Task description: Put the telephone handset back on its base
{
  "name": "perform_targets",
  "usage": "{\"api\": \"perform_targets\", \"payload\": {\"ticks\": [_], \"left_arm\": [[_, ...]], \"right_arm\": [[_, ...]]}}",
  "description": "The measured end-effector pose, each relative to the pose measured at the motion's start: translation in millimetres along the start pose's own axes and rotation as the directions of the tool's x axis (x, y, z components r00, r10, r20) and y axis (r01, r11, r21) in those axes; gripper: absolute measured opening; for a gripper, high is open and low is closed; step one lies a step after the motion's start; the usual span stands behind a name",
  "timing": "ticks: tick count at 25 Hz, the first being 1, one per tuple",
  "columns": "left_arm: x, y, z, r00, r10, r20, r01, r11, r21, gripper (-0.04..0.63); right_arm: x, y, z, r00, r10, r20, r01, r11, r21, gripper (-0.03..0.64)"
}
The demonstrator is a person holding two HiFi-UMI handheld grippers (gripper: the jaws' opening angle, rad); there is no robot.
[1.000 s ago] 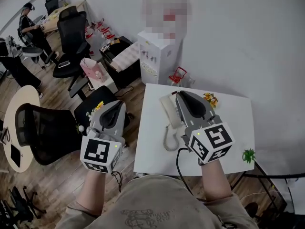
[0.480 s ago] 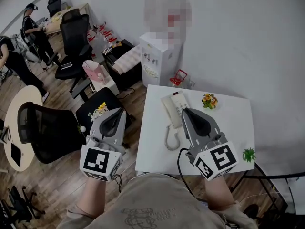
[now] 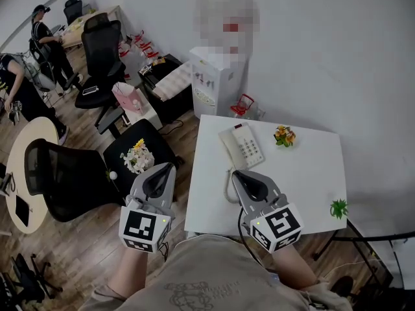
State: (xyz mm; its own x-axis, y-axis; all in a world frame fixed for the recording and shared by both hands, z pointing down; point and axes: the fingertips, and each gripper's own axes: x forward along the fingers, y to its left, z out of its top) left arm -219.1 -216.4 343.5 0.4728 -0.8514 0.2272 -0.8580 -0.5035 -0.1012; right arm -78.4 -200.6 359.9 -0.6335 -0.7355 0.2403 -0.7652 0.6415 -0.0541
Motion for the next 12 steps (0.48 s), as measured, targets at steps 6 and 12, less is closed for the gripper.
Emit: {"api": "perform_targets", "payload": {"ticks": [6,12], "left_arm": [[-1.9,-1.8,-8.6,1.000,0.001,-0.028,-0.001,1.000,0.002,0.000],[-1.0,-1.0,-10.7,0.999,0.000,-0.038,0.000,1.000,0.000,0.000]], "right_arm": [[2.9,3.7,-6.4,1.000,0.007,-0.024,-0.007,1.000,0.000,0.028],[7.3,4.1,-7.8,0.999,0.014,-0.031,-0.014,1.000,-0.007,0.028]]}}
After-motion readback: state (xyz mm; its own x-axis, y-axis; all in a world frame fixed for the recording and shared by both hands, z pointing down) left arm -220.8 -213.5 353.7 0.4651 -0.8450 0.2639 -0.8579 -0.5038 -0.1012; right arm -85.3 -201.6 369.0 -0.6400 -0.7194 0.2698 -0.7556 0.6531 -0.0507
